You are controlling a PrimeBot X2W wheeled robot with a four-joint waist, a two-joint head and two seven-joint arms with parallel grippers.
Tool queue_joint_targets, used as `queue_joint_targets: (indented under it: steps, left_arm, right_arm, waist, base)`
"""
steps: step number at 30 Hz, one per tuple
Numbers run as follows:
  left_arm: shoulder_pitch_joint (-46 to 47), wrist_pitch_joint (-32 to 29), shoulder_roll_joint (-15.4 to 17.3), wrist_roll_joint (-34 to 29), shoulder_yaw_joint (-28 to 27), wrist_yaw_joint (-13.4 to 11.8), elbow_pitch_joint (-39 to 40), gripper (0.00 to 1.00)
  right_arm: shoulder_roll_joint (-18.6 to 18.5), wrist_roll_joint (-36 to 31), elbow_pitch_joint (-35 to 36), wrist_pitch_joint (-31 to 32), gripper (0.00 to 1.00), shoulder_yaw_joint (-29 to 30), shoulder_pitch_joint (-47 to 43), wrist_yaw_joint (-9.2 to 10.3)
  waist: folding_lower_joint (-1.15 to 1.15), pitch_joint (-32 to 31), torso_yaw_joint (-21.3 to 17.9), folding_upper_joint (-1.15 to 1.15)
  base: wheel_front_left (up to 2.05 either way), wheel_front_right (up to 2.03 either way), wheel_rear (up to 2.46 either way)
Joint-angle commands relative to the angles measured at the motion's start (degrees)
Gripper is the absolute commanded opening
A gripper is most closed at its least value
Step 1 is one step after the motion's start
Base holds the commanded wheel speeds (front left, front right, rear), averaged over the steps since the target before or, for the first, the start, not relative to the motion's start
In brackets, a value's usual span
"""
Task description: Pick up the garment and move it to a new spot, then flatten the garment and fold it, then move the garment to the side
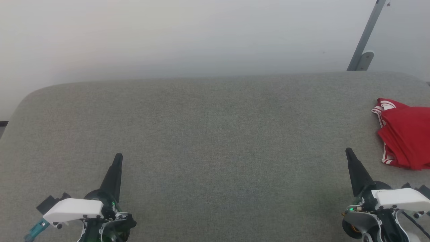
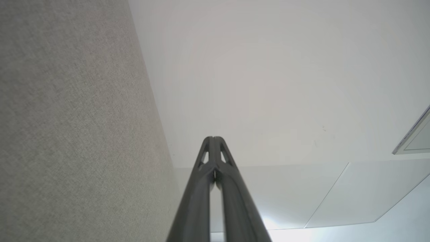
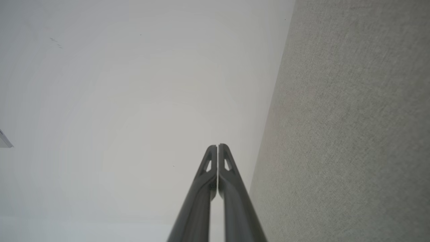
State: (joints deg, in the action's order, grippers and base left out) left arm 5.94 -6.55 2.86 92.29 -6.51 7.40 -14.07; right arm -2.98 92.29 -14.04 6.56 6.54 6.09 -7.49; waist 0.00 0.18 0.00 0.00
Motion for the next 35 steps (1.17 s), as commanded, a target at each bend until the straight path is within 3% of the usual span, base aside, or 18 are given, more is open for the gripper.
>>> queue_joint_targets:
  steps: [1, 35]
  left_arm:
    - [0.66, -0.19, -0.1, 0.19, -0.09, 0.16, -0.02, 0.0]
    - [0.66, -0.17, -0.1, 0.21, -0.08, 0.17, -0.02, 0.0]
  right_arm:
    - [0.2, 0.24, -0.08, 0.16, 0.0, -0.04, 0.33, 0.0]
    - [0.2, 0.24, -0.08, 0.14, 0.0, -0.04, 0.33, 0.0]
  waist:
    - [0.0, 0.0, 0.0, 0.0]
    - [0.0, 0.0, 0.0, 0.0]
  base:
    - [0.0, 0.0, 0.0]
    - [0.0, 0.0, 0.0]
